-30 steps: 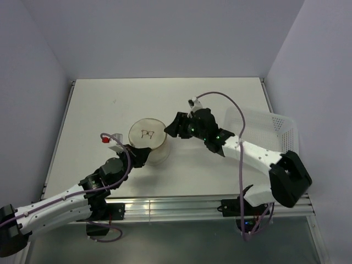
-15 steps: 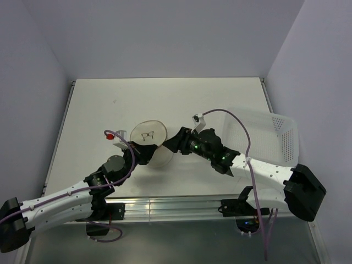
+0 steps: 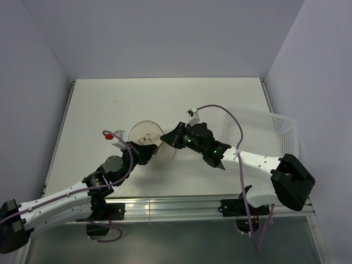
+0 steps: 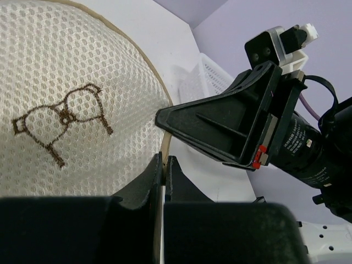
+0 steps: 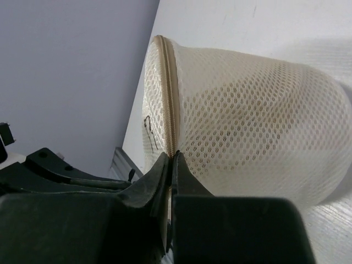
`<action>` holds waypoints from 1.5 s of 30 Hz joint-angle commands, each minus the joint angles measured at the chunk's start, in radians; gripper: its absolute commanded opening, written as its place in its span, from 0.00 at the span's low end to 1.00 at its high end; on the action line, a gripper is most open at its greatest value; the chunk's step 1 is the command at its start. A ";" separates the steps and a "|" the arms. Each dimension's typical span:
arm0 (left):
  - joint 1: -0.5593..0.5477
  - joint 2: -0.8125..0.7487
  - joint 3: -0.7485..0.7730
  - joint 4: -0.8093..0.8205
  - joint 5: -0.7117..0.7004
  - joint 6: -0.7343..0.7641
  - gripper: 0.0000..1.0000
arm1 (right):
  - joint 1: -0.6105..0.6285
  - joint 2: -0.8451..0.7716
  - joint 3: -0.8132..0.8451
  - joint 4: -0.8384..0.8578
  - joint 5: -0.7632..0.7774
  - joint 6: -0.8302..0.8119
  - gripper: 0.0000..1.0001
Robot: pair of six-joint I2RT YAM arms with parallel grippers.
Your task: Place the bra in the laundry bag and zip it closed
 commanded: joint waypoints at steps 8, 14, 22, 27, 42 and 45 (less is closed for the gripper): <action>-0.005 -0.134 -0.013 -0.100 -0.022 -0.003 0.00 | -0.139 0.051 0.081 0.003 -0.009 -0.054 0.00; -0.005 -0.226 -0.034 -0.225 -0.058 -0.012 0.00 | -0.172 0.093 0.103 -0.020 -0.066 -0.073 0.00; -0.005 -0.184 0.136 -0.324 -0.071 0.095 0.18 | -0.169 0.036 0.093 -0.027 -0.092 -0.086 0.07; -0.005 -0.168 0.314 -0.522 -0.130 0.123 0.85 | -0.169 -0.011 0.124 -0.118 -0.091 -0.142 0.77; -0.005 -0.345 0.497 -0.846 -0.224 0.219 0.99 | -0.169 -0.490 -0.023 -0.305 0.136 -0.266 1.00; -0.005 -0.374 0.472 -0.907 -0.230 0.192 0.99 | -0.169 -0.574 -0.154 -0.317 0.207 -0.260 1.00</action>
